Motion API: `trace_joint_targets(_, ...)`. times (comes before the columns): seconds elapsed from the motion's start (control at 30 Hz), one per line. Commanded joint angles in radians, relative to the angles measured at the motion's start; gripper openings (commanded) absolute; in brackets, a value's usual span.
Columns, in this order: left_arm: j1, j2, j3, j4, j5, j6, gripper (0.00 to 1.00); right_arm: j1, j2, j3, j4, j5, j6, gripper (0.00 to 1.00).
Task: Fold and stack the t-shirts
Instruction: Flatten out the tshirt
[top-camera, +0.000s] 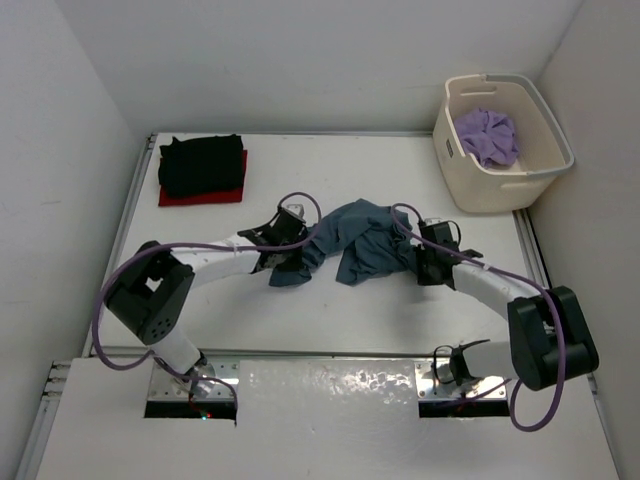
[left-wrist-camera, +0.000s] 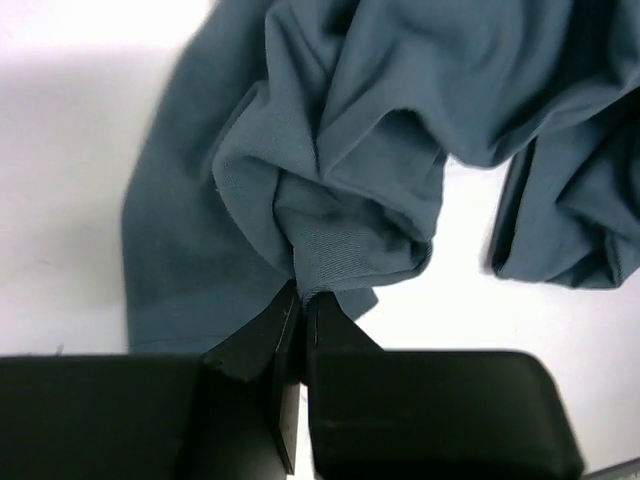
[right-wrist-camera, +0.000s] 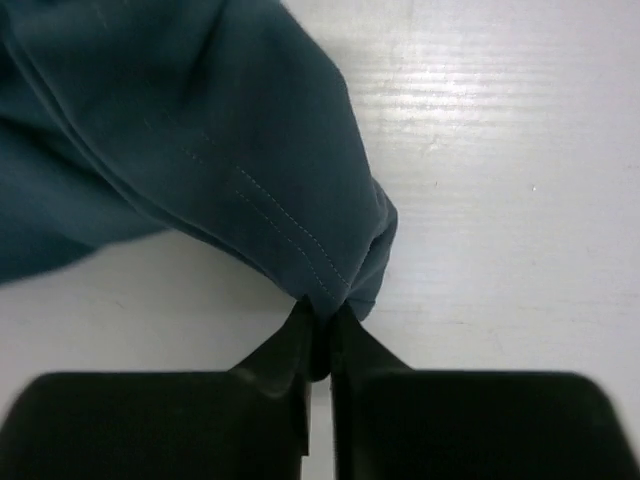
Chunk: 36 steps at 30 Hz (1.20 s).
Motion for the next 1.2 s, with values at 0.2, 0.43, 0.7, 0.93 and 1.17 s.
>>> trace_joint_targets(0.2,-0.005,-0.200,0.163,-0.021,-0.319,0.040,0.00,-0.039,-0.136,0.143,0.096,0.130,0.015,0.00)
trace_joint_targets(0.43,-0.005,-0.384,0.364,-0.021,-0.609,0.132,0.00,-0.163,-0.296,0.399,0.048,0.215,-0.044,0.00)
trace_joint_targets(0.7,-0.007,-0.634,0.429,0.134,-0.660,0.302,0.00,-0.166,-0.393,0.734,0.013,0.371,-0.216,0.00)
trace_joint_targets(0.93,-0.005,-0.844,0.534,0.195,-0.352,0.429,0.00,-0.166,-0.437,1.021,-0.028,0.253,-0.327,0.00)
trace_joint_targets(1.17,-0.005,-0.898,0.678,0.132,-0.343,0.469,0.00,-0.166,-0.425,1.214,-0.068,0.175,-0.383,0.00)
